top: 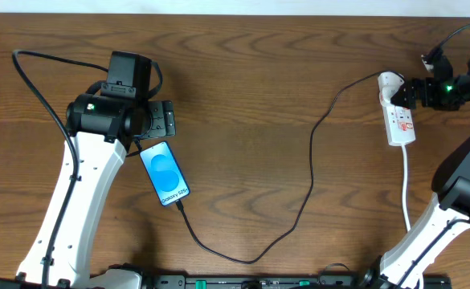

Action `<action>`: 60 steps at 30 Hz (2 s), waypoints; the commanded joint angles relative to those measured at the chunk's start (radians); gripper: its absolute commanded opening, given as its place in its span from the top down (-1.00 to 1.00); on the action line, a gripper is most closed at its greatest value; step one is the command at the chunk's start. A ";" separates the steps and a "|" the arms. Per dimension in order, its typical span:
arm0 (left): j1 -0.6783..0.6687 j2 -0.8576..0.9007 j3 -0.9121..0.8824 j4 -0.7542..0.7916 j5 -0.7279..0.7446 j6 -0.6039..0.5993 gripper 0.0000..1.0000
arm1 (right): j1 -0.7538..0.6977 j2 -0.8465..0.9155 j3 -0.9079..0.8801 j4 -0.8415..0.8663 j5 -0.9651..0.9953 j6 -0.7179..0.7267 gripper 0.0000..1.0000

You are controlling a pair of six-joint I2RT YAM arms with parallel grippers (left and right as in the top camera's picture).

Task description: Plug charger to phone and switch on socket

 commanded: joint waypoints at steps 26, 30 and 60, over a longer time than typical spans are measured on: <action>-0.002 -0.014 0.018 -0.003 -0.016 0.013 -0.77 | 0.035 0.112 0.017 0.060 -0.055 -0.026 -0.99; -0.002 -0.014 0.018 -0.003 -0.016 0.013 -0.78 | 0.035 0.112 0.017 0.067 -0.069 -0.025 -0.99; -0.002 -0.014 0.018 -0.003 -0.016 0.013 -0.77 | 0.063 0.112 0.010 0.069 -0.152 0.059 -0.99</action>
